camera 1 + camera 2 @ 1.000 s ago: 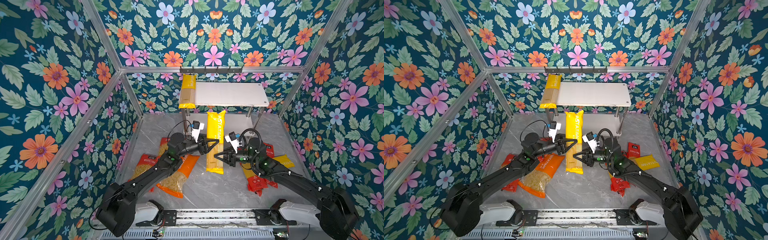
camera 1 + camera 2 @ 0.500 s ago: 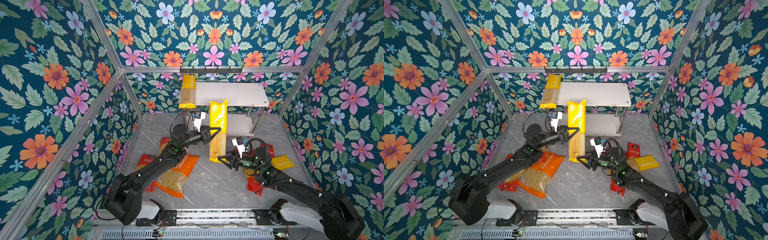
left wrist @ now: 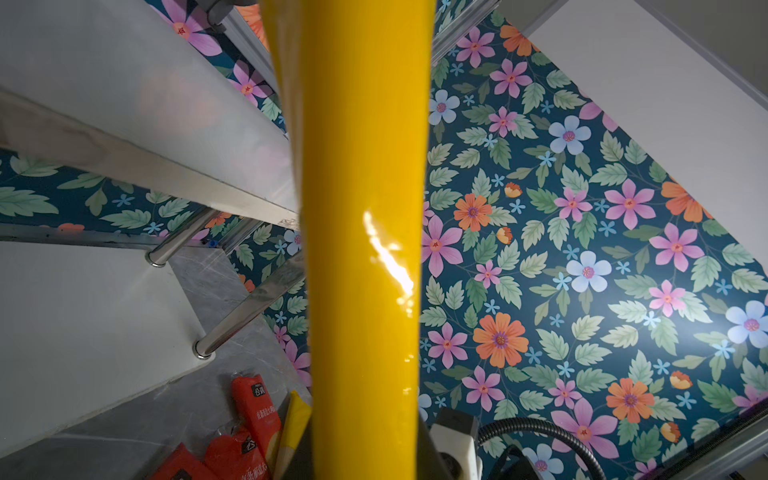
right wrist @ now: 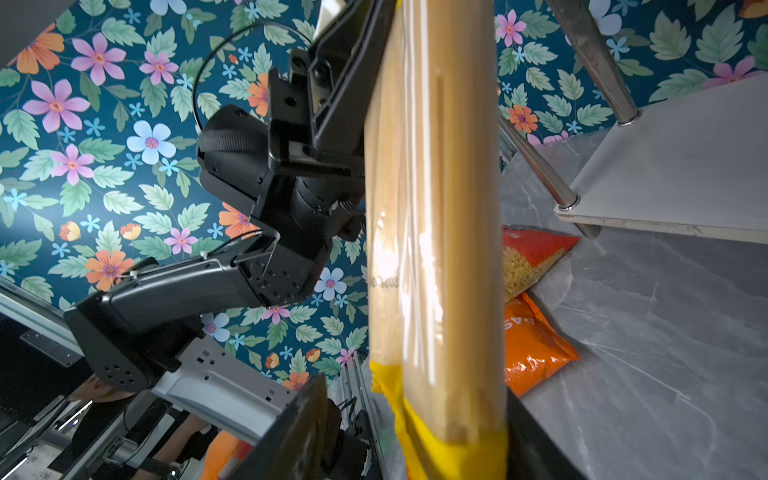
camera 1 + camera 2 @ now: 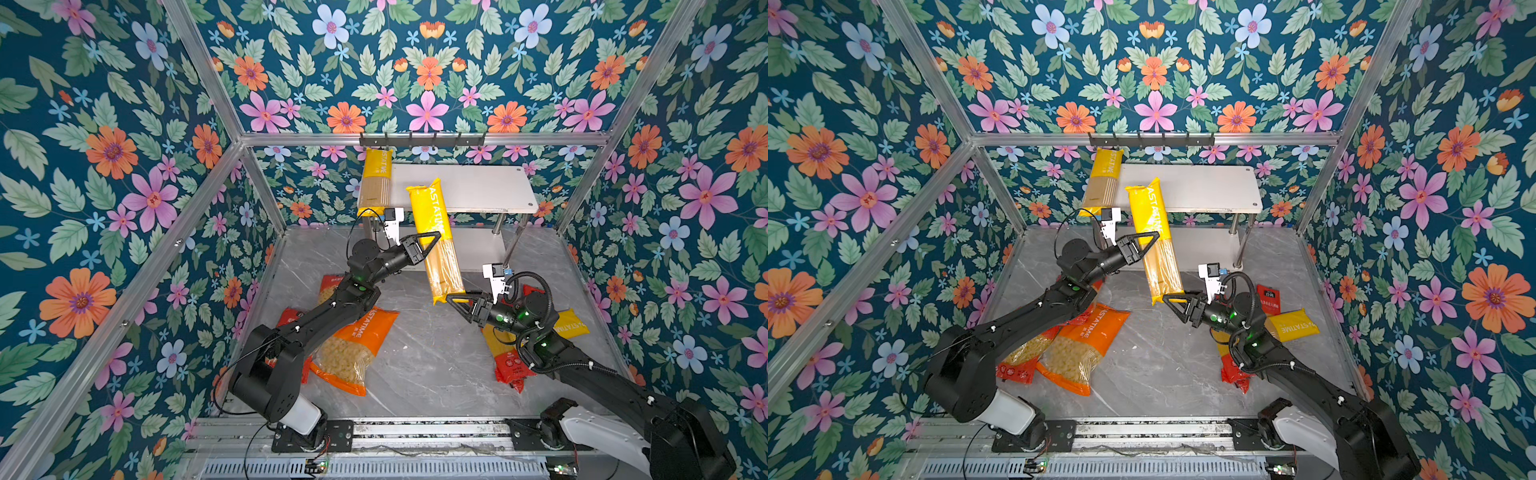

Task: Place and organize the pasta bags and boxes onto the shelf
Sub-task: 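Lift the second yellow pack upright with both grippers toward the shelf, then stand the pack on the upper shelf beside the first with both grippers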

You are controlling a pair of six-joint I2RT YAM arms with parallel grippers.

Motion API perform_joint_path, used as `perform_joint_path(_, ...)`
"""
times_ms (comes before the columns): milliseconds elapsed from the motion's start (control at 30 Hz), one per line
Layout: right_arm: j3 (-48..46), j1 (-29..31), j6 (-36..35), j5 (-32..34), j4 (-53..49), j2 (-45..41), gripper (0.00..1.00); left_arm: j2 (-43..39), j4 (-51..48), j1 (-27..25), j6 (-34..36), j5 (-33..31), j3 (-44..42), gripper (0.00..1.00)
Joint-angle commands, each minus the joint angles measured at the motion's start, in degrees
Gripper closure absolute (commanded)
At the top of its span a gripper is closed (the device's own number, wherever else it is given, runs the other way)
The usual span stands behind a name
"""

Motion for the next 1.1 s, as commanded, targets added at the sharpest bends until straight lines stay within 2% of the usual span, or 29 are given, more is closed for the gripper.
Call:
perform_joint_path(0, 1.82, -1.41, 4.85, 1.58, 1.53, 1.34, 0.4, -0.09, 8.94, 0.1, -3.45, -1.31, 1.07, 0.89)
perform_joint_path(100, 2.47, -3.04, 8.2, 1.71, 5.6, 4.2, 0.44, 0.69, 9.1, 0.1, -4.86, -0.64, 2.02, 0.89)
perform_joint_path(300, 5.59, -3.57, 14.03, -1.84, 14.86, 10.53, 0.68, 1.42, 6.79, 0.11, -5.17, 0.18, 3.68, 0.87)
perform_joint_path(467, 6.55, -3.51, 15.85, -0.92, 17.76, 12.12, 0.78, 1.89, 1.32, 0.51, -4.4, -0.34, 6.13, 0.83)
perform_joint_path(500, 7.06, -3.5, 16.28, -0.64, 17.79, 12.37, 0.81, 2.18, 0.18, 0.69, -4.44, -0.65, 6.82, 0.79)
perform_joint_path(567, 8.13, -3.16, 17.89, 1.79, 17.76, 12.76, 0.9, 2.48, -2.55, 1.42, -4.46, -1.27, 8.46, 0.63)
perform_joint_path(667, 10.58, -2.27, 20.39, 7.15, 19.75, 13.78, 1.0, 1.9, -7.93, 3.08, -3.54, -2.68, 10.3, 0.44)
perform_joint_path(800, 16.2, -1.65, 24.25, 14.32, 18.42, 16.18, 1.0, -1.09, -14.79, 5.96, -2.46, -5.22, 9.32, 0.32)
perform_joint_path(900, 21.33, -1.33, 28.19, 19.3, 13.56, 18.33, 1.0, -5.08, -19.99, 8.67, -1.53, -7.34, 6.21, 0.3)
perform_joint_path(1067, 32.88, -0.03, 31.02, 23.64, -1.08, 21.72, 1.0, -13.96, -24.85, 12.79, 1.86, -10.25, 0.12, 0.29)
